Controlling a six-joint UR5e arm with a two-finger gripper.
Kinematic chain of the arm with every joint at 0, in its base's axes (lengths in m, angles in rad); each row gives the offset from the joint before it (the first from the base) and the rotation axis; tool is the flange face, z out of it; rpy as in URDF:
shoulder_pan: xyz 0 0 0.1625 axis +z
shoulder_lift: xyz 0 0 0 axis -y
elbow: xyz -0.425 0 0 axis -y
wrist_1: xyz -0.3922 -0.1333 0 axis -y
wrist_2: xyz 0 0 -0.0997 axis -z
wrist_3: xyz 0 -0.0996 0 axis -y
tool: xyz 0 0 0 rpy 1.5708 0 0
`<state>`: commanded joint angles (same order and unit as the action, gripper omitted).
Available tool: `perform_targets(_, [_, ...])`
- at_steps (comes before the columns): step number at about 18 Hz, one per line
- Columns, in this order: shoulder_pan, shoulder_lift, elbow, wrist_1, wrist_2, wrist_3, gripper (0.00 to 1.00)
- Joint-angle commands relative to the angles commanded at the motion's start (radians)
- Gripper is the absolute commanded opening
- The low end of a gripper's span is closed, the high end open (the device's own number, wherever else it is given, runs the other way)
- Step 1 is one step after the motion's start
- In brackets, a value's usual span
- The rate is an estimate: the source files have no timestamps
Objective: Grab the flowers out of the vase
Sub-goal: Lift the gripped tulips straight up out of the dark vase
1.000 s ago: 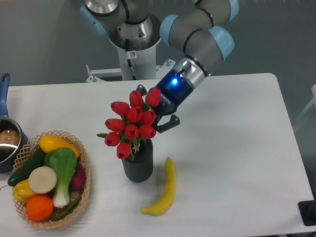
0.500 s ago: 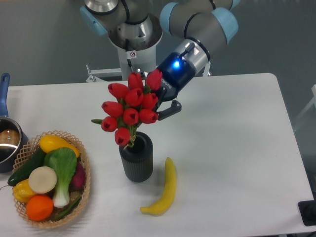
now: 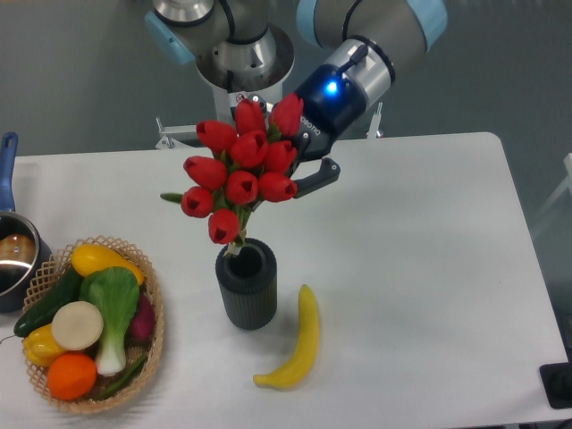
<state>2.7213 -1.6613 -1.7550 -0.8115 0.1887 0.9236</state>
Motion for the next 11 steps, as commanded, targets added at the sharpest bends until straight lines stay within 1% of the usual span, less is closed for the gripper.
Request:
perform_targets(2, [0.015,0.0,0.021,0.0,0.0,-0.022,0.47])
perform_targets(7, [0.06,-0.017,0.06,0.0,0.003,-0.011,0.47])
perform_targets(11, [0.106,-0.066,0.095,0.002,0.009,0.021,0.47])
